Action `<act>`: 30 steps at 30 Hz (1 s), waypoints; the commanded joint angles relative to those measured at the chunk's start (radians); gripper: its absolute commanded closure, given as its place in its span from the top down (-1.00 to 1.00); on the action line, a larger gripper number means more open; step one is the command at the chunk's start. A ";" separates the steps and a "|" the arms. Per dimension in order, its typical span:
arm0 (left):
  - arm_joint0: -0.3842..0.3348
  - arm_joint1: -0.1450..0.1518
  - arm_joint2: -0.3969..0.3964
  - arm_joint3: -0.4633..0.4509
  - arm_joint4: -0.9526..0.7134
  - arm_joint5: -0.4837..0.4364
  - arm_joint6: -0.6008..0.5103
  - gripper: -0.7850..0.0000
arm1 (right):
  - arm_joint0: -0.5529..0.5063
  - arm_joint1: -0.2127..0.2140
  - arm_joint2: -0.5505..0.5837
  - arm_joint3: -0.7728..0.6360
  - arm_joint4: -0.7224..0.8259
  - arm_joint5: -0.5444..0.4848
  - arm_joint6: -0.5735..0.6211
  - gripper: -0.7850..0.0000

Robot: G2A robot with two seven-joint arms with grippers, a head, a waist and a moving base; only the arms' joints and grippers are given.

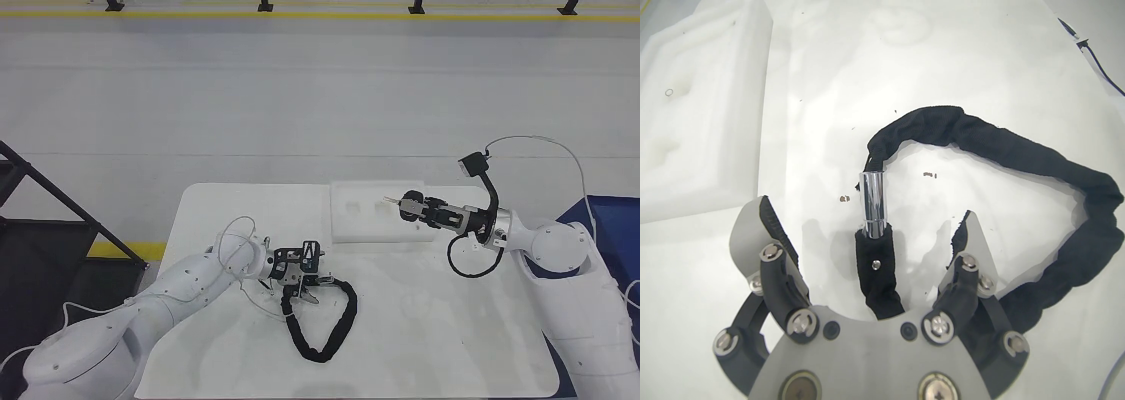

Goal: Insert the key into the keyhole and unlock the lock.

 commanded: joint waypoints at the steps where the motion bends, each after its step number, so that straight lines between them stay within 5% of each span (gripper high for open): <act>1: 0.006 -0.002 -0.002 0.004 0.012 0.003 0.010 0.62 | 0.000 0.000 0.000 0.000 0.000 0.000 0.000 -1.00; 2: 0.009 -0.003 -0.004 0.008 0.017 0.002 0.014 0.40 | 0.000 0.000 0.000 0.000 0.000 0.000 0.000 -1.00; 5: 0.016 -0.007 -0.009 0.020 0.029 0.003 0.020 0.50 | 0.000 0.000 0.000 0.000 0.000 0.000 0.000 -1.00; 7: 0.020 -0.010 -0.013 0.028 0.034 0.002 0.023 0.24 | 0.000 0.000 0.000 0.000 0.000 0.000 0.000 -1.00; 9: 0.024 -0.015 -0.018 0.035 0.036 0.006 0.029 0.27 | 0.000 0.000 0.000 0.000 0.000 0.000 0.000 -1.00; 14: 0.032 -0.027 -0.026 0.057 0.054 0.022 0.047 -0.04 | 0.000 0.000 0.000 0.000 0.000 0.000 0.000 -1.00; 20: 0.034 -0.044 -0.033 0.081 0.068 0.017 0.054 -0.07 | 0.000 0.000 0.000 0.000 0.000 0.000 0.000 -1.00; 24: 0.035 -0.055 -0.038 0.095 0.078 0.011 0.061 -0.50 | 0.000 0.000 0.000 0.000 0.000 0.000 0.000 -1.00; 26: 0.034 -0.059 -0.041 0.103 0.082 0.006 0.066 -1.00 | 0.000 0.000 0.000 0.000 0.000 0.000 0.000 -1.00; 30: 0.029 -0.066 -0.048 0.113 0.091 -0.007 0.085 -1.00 | 0.000 0.000 0.000 0.000 0.000 0.000 0.000 -1.00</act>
